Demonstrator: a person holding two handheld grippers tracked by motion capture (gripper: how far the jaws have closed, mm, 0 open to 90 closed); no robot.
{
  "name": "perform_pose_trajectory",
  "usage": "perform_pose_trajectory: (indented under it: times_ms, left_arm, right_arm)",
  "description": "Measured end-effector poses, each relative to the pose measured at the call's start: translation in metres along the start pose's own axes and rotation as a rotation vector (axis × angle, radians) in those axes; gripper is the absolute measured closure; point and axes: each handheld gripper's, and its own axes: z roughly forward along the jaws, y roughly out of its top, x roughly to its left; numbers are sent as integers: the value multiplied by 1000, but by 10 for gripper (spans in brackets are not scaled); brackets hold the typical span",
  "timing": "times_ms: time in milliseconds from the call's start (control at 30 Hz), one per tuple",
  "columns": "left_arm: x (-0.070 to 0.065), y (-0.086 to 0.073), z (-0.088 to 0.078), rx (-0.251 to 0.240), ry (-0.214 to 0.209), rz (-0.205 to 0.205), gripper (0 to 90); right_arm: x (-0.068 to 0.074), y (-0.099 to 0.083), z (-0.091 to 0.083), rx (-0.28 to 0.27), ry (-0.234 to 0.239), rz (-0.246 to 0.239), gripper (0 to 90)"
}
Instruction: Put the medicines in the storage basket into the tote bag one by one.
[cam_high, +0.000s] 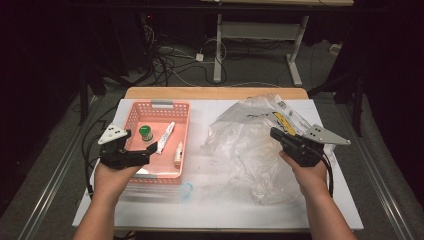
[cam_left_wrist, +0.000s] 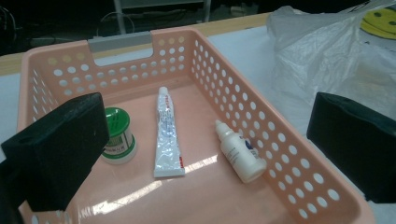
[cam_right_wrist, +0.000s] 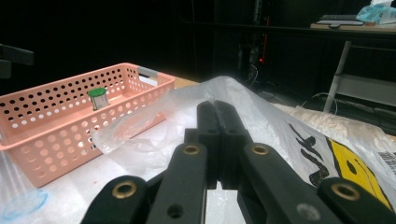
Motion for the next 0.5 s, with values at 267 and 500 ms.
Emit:
perform_pose_trajectory:
  times_ms: [267,500]
  left_arm:
    - [2,12,26,23,-37,-30,0]
    - [6,23,52,54,-43,-29,0]
  right_arm:
    - [-1,1,-1,-11,11,11,900]
    - [-1,1,-1,-10,14,11,900]
